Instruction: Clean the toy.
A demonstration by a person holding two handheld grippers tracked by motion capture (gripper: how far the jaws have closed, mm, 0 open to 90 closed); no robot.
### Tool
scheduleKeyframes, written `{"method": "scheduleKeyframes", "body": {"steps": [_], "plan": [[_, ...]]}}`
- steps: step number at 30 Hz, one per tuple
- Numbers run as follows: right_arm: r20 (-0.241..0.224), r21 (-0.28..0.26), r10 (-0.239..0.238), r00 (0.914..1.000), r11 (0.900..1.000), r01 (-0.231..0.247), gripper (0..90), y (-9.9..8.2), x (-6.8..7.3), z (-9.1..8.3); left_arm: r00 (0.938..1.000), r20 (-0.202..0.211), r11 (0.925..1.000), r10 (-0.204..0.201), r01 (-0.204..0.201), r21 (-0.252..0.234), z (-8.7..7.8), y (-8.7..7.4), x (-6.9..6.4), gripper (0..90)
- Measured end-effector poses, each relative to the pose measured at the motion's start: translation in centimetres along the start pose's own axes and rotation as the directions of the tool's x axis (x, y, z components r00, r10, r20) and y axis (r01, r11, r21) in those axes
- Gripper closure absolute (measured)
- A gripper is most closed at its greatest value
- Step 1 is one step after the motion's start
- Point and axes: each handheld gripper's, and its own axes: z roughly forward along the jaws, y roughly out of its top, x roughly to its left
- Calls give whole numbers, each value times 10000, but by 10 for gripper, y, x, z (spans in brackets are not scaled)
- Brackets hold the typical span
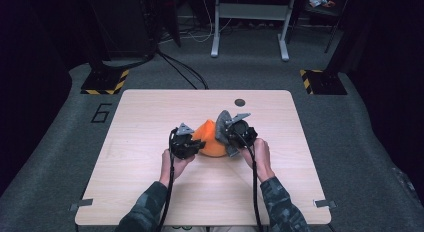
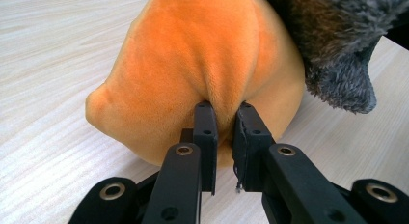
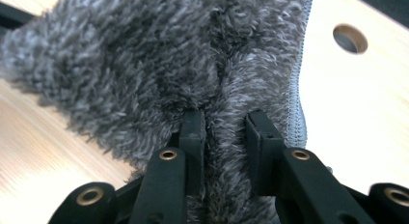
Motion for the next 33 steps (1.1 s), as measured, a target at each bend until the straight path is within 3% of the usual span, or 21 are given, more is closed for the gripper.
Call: {"method": "scheduleKeyframes", "body": {"steps": [8,11,15,18,19,22,28,31,33], "plan": [[64,706,256,9997,9972,-260,718,-14,-10,18,10000,-62,10000,-72,73,21,0,-2,3,813],[7,1210,858,9963,9890,-853,718,-19,-13,29,9999,-83,9999,-121,122,18,0,-3,4,813],[-65,1714,808,9967,9821,-785,715,-27,-17,46,9999,-114,9999,-128,128,16,0,-4,5,813],[-258,1988,1132,9932,9743,-1059,714,-34,-19,56,9999,-98,9999,-124,125,39,-1,-4,5,812],[-369,1931,1334,9904,9733,-1239,714,-35,-21,55,9999,-111,9999,-117,117,10,-1,-4,5,812],[-211,1752,1320,9910,9764,-1263,714,-34,-24,49,9999,-98,10000,-67,67,-11,-2,-4,5,812],[-92,339,1044,9945,9940,-1040,713,-13,-24,3,9999,-85,10000,62,-63,-57,-2,-3,2,811],[-65,-383,416,9991,9984,-418,713,3,-13,-13,9991,-181,9992,393,-394,-77,-2,-1,-3,810],[-28,-576,-64,10000,9983,62,712,12,-4,-20,9989,-140,9990,449,-450,-79,-2,0,-5,810]]}}
